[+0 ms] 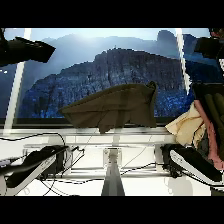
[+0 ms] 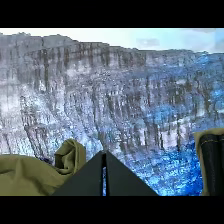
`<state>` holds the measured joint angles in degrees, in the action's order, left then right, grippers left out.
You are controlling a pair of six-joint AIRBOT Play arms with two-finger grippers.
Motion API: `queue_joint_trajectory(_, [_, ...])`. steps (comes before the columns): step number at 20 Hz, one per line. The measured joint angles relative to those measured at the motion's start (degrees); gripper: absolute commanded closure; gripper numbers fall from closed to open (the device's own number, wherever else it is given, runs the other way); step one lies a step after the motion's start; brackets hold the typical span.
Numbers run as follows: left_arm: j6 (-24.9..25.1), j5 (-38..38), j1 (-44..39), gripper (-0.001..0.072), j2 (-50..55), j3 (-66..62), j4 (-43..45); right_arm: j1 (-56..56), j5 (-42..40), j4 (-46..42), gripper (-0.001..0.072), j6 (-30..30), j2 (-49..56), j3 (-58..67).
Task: Fold the clothes and pants, and hang the long-sleeved shirts on hangers.
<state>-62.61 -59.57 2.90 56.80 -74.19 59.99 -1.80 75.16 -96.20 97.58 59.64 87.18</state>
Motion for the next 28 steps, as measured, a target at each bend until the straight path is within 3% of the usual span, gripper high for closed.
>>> queue_joint_trajectory(12, [0.0,0.0,0.0,0.0128,0.0,0.0,0.0,0.0,-0.2,0.0,0.0697,0.0,0.0,0.0])
queue_joint_trajectory(20, [0.0,-0.6,0.0,0.0128,0.0,0.0,-3.2,0.0,-15.5,0.2,0.0698,-0.3,0.3,0.1])
queue_joint_trajectory(22, [-0.2,-2.9,0.1,0.0128,-0.1,0.0,-3.9,0.0,-13.9,-0.8,0.0697,-2.9,0.9,0.0])
queue_joint_trajectory(25, [-1.5,-5.2,0.4,0.0128,-0.3,0.0,-4.4,0.0,-4.1,-0.9,0.0693,-8.9,3.4,-1.8])
queue_joint_trajectory(26, [-1.8,-5.7,0.5,0.0128,-0.4,0.0,-4.5,0.0,-1.0,-0.5,0.0546,-10.1,4.4,-3.1])
queue_joint_trajectory(27, [-2.0,-6.1,0.6,0.0126,-0.4,0.0,-4.3,0.0,1.7,0.4,0.0262,-11.2,5.5,-5.0])
queue_joint_trajectory(28, [-2.1,-6.3,0.6,0.0117,-0.4,0.0,-3.4,0.0,3.4,2.0,0.0110,-11.9,6.5,-7.0])
